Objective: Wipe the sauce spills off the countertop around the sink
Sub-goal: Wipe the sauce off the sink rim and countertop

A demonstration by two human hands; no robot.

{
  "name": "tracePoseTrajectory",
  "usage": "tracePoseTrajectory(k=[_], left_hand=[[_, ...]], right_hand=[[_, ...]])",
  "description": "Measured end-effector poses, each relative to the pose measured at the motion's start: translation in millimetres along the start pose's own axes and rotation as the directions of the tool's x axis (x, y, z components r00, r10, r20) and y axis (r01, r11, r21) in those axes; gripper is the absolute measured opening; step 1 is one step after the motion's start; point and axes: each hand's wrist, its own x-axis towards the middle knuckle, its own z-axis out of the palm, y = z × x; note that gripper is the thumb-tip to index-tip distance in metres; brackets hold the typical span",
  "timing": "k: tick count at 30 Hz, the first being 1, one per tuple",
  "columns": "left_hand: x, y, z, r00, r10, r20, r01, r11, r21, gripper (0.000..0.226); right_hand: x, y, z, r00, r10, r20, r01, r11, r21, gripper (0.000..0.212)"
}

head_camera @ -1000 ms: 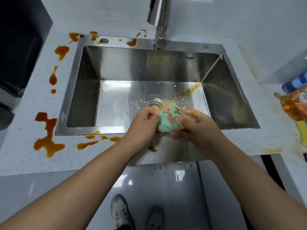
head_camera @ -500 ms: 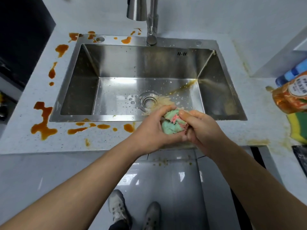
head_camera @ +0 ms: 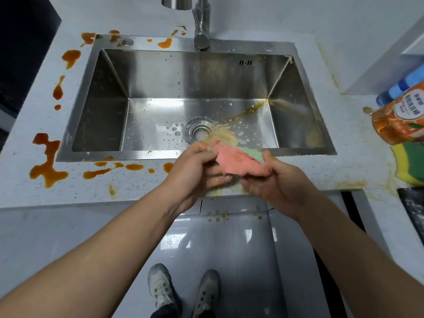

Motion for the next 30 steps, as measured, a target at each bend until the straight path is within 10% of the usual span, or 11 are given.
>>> tracePoseTrajectory(k=[5, 8, 12, 15, 17, 21, 27, 30], left_hand=[[-1, -3, -3, 0.982, 0.18, 0.058, -0.188, 0.907, 0.377, 0.017], [2, 4, -12, 0.926, 0.35, 0.142, -0.36, 0.704, 0.612, 0.025], [8, 12, -52, 0.808, 0.581, 0.097, -0.317, 0.291, 0.903, 0.015], [11, 7, -88, 0.773, 0.628, 0.088, -0.186, 0.092, 0.978, 0.022], [12, -1, -104, 0.766, 0.634, 0.109, -0.143, 0.003, 0.99, 0.024], [8, -14, -118, 0.733, 0.656, 0.183, -0.186, -0.066, 0.98, 0.025], [7, -17, -117, 0.726, 0.679, 0.112, -0.187, 0.039, 0.982, 0.028], [6, -16, -115, 0.737, 0.671, 0.085, -0.163, 0.054, 0.985, 0.027]], right_hand=[[-7, 3, 12, 0.994, -0.109, -0.008, 0.109, 0.993, -0.04, 0.027], [-12, -6, 11, 0.933, -0.323, -0.161, 0.253, 0.904, -0.345, 0.015], [-4, 0, -15, 0.626, -0.78, -0.003, 0.26, 0.213, -0.942, 0.029], [-1, 31, -21, 0.732, -0.655, 0.188, 0.112, -0.157, -0.981, 0.039], [6, 43, -24, 0.729, -0.659, 0.185, 0.079, -0.187, -0.979, 0.045], [25, 65, 0, 0.803, -0.572, 0.165, -0.007, -0.286, -0.958, 0.069], [57, 94, 71, 0.806, -0.34, 0.484, 0.294, -0.48, -0.826, 0.059], [51, 63, 11, 0.817, -0.394, 0.421, 0.236, -0.439, -0.867, 0.053]])
